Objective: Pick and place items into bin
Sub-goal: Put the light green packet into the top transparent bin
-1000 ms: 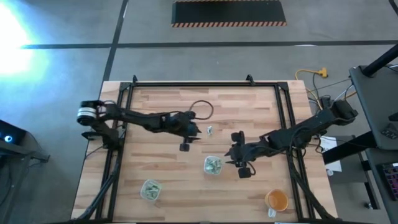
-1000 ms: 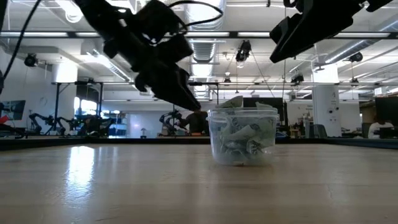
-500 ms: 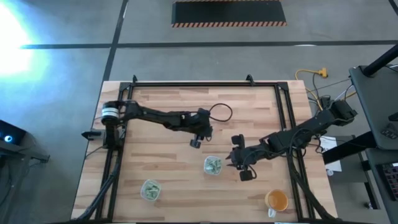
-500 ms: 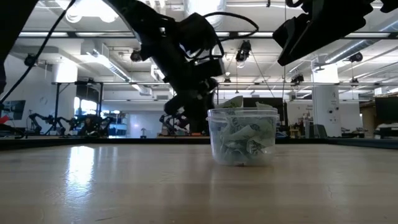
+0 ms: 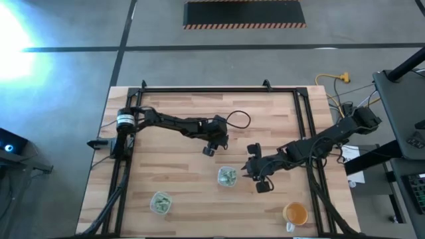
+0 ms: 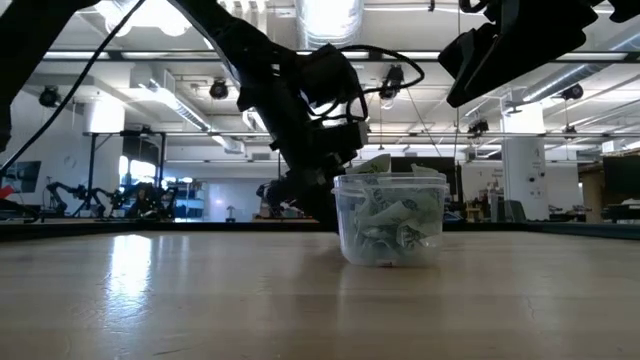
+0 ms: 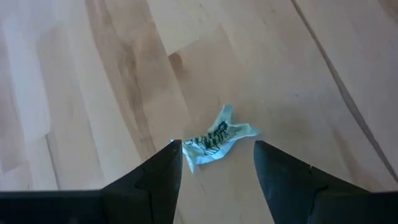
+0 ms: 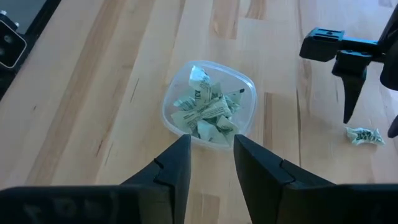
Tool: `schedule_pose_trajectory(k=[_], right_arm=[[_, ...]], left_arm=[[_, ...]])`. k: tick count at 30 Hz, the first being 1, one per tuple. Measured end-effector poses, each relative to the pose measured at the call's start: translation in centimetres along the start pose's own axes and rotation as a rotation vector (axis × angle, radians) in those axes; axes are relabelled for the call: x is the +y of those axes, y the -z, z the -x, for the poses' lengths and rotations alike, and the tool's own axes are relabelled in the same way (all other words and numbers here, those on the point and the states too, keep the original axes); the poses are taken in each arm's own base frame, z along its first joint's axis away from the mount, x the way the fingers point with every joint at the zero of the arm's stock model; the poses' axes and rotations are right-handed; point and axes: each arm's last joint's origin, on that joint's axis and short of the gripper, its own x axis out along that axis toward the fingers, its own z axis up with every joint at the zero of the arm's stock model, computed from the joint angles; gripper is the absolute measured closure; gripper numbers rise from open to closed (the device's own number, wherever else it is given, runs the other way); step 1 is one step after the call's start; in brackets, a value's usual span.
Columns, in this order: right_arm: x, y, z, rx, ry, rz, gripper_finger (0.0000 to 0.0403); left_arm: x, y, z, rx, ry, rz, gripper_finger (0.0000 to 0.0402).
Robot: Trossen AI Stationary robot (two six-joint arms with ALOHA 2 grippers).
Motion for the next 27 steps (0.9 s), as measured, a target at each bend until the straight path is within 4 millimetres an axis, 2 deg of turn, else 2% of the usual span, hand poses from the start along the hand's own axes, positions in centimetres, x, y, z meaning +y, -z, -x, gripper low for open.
schedule_pose_trajectory(k=[6,19,27], right_arm=[[0.0,0.0,0.0,-0.003,-0.001,-0.001,0.0293],[0.0,-0.2,0.0,-0.017,-0.003,-0.003,0.0302],[0.0,-0.2,0.0,-0.026,-0.004,-0.005,0.0301]], left_arm=[[0.3,0.4,-0.5,0.012,0.001,0.007,0.0206],[0.8,0.8,-0.7,-0.023,0.061,0.075,0.0205],[0.9,1.4,-2.0,-0.032,0.1,0.102,0.0205]])
